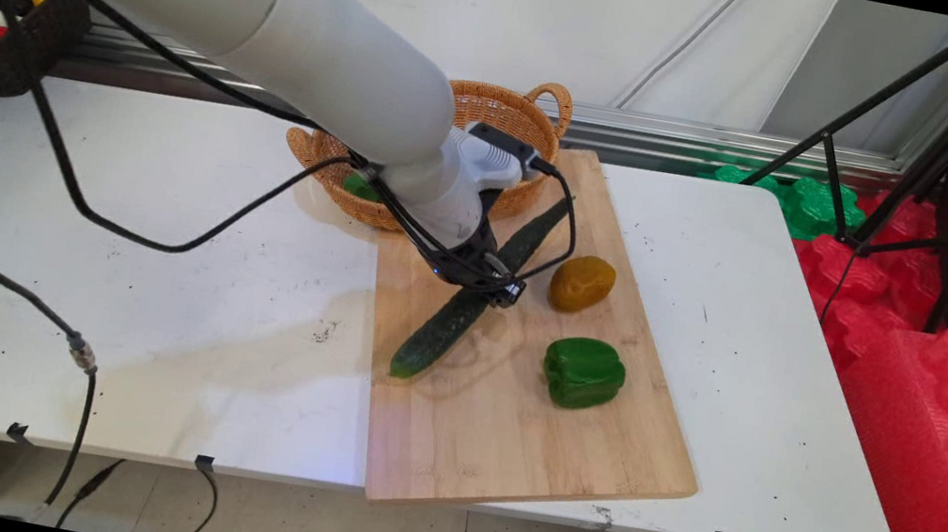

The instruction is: Place the picked object on the cutting board

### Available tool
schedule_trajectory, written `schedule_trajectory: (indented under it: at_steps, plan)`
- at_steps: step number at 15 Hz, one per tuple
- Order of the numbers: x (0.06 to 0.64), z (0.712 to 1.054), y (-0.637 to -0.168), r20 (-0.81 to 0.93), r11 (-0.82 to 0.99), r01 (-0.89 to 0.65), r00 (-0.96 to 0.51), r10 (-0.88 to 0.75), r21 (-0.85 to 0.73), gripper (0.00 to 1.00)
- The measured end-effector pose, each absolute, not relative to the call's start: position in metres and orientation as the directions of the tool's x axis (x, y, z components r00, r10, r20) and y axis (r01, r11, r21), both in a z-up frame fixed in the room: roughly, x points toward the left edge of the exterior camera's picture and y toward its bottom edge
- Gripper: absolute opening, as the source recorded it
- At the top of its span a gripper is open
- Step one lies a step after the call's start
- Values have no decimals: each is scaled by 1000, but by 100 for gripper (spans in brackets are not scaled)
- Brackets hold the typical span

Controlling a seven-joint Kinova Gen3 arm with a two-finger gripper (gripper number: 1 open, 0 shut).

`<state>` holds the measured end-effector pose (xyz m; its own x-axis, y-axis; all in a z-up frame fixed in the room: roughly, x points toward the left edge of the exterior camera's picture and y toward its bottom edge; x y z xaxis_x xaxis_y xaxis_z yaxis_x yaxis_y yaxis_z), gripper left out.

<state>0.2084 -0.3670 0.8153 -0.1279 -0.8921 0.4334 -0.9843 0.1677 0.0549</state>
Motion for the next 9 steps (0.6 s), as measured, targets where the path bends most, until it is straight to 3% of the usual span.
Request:
schedule_trajectory:
  at_steps: [3,4,9]
  plan:
    - [203,809,-368,428,176,-982,-134,-894,61,0]
    - [201,807,-368,427,179,-982,-136,-894,63,100]
    - [197,806,-366,433,202,-977,-155,-888,63,100]
